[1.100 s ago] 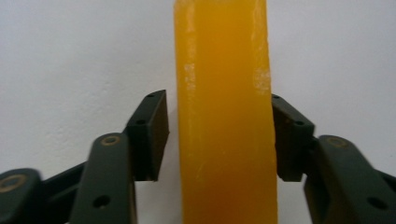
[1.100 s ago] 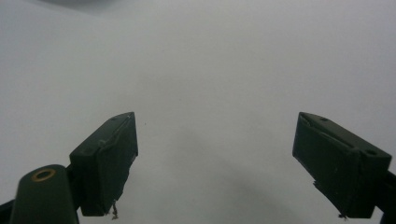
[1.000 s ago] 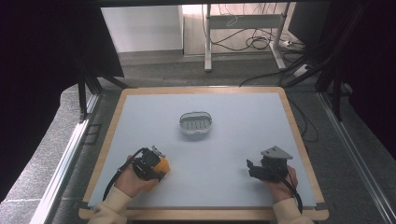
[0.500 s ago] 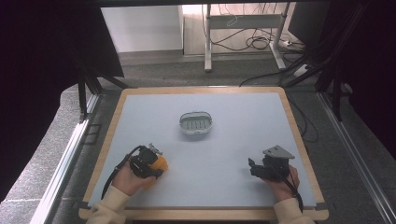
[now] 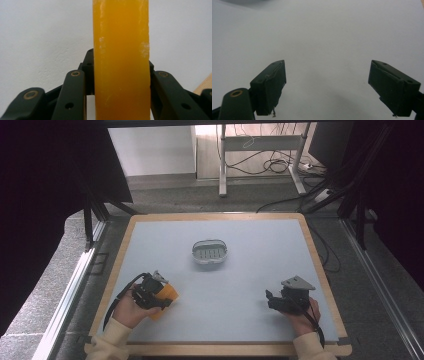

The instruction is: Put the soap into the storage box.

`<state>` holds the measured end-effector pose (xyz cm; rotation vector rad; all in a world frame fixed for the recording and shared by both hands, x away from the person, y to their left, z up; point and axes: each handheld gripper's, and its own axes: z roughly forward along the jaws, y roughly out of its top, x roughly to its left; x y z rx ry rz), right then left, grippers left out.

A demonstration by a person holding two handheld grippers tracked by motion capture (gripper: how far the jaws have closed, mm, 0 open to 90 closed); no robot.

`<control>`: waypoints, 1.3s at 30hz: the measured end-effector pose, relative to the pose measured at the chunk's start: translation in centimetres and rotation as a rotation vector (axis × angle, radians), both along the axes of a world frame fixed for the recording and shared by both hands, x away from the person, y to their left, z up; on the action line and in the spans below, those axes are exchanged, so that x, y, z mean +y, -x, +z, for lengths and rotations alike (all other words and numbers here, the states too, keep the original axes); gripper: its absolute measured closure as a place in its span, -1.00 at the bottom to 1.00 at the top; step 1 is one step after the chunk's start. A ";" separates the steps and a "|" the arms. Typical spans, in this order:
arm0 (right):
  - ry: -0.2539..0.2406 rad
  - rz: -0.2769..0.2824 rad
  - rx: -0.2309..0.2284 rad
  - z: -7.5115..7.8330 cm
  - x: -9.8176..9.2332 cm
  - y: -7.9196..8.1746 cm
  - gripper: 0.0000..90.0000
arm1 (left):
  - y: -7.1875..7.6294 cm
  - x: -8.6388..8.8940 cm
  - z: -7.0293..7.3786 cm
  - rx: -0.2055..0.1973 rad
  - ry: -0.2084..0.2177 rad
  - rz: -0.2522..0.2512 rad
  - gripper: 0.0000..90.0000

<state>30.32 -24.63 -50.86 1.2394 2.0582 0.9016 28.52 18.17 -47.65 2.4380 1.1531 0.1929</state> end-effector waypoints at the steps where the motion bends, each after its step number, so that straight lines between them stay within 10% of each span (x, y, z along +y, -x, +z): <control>1: 0.000 0.000 0.000 0.0 0.0 0.0 -0.67 | 0.0 0.0 0.0 0.000 0.000 0.000 0.38; 39: -0.008 0.011 0.019 -0.2 -0.1 -0.2 -0.66 | -3.5 -0.8 3.6 0.021 0.068 -0.109 0.38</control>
